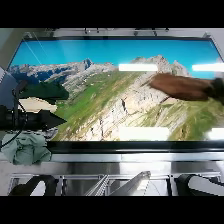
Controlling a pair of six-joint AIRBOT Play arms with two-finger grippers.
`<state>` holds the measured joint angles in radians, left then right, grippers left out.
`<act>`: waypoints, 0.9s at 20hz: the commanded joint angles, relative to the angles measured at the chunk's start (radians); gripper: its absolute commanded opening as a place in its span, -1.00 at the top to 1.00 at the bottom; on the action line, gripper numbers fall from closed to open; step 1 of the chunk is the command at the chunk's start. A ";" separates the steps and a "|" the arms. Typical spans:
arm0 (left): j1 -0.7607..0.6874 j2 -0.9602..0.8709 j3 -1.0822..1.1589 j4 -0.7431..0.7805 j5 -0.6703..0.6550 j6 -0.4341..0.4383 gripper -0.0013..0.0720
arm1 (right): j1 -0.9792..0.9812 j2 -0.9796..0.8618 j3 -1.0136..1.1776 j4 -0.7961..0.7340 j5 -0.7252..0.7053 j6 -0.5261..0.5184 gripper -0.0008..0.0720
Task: Fold the shirts.
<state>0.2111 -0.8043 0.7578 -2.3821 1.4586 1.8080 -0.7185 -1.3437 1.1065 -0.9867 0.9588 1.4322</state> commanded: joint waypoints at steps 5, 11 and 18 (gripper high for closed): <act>0.001 0.001 0.000 0.006 -0.043 0.001 0.91 | -0.445 -0.103 -0.031 -0.356 0.015 0.052 0.94; -0.001 0.000 0.000 0.005 -0.043 0.001 0.91 | -0.449 -0.173 -0.029 -0.351 0.044 0.050 0.67; -0.001 0.001 0.000 -0.003 -0.072 0.001 0.91 | -0.436 -0.023 -0.037 -0.303 0.505 0.185 -0.05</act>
<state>0.2108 -0.8043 0.7578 -2.3810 1.4052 1.8088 -1.1641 -1.4288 1.0756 -1.3270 1.2297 1.5543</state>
